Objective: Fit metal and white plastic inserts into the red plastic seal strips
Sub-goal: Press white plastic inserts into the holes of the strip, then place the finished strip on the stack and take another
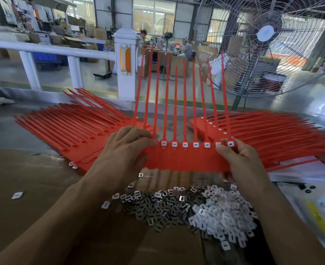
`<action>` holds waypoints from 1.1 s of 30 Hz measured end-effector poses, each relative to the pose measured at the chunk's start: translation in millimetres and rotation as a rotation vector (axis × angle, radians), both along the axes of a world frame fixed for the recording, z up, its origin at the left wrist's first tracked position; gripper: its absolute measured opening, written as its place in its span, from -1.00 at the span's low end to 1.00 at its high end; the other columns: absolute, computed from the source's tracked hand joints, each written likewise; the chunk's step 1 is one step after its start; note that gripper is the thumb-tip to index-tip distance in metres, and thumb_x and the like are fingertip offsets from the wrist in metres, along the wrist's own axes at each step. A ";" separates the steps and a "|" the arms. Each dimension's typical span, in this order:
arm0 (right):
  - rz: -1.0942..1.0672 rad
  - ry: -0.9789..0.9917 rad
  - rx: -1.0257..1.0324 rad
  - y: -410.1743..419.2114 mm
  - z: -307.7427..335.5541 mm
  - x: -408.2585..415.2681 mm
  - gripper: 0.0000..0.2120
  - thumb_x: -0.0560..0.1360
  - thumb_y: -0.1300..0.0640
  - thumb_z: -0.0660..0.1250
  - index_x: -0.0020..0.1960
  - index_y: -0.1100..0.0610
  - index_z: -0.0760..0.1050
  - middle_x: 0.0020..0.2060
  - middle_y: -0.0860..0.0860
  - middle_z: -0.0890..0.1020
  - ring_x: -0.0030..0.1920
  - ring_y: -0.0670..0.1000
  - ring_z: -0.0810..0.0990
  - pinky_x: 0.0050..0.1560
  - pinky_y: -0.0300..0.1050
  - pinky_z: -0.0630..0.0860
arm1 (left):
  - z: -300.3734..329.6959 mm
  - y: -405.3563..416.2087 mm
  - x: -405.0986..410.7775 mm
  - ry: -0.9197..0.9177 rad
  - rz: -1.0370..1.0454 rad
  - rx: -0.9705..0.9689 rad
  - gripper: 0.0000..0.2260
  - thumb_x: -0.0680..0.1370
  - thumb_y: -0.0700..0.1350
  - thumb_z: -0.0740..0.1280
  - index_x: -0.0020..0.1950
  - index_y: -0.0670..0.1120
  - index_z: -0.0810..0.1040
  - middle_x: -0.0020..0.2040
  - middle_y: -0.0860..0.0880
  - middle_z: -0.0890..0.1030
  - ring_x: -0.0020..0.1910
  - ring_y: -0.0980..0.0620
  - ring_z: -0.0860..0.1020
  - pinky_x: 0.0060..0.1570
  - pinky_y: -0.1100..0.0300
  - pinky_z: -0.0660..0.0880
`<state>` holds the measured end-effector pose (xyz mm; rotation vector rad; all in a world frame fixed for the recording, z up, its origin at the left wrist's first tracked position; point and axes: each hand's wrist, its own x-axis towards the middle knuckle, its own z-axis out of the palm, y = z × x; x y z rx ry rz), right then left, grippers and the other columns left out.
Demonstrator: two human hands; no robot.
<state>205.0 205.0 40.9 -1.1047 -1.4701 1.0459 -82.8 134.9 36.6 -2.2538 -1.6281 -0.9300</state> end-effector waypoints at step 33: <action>-0.006 -0.297 0.060 -2.5 -16.6 -20.3 -0.87 0.65 0.08 0.35 0.14 -0.12 0.60 -0.26 -0.04 0.72 -0.46 -0.06 0.60 -0.44 -0.25 0.49 | -15.5 10.6 -56.8 -0.240 0.798 -0.409 -0.61 0.65 0.10 0.21 0.44 0.01 0.46 0.45 -0.14 0.43 0.45 -0.24 0.31 0.44 -0.21 0.18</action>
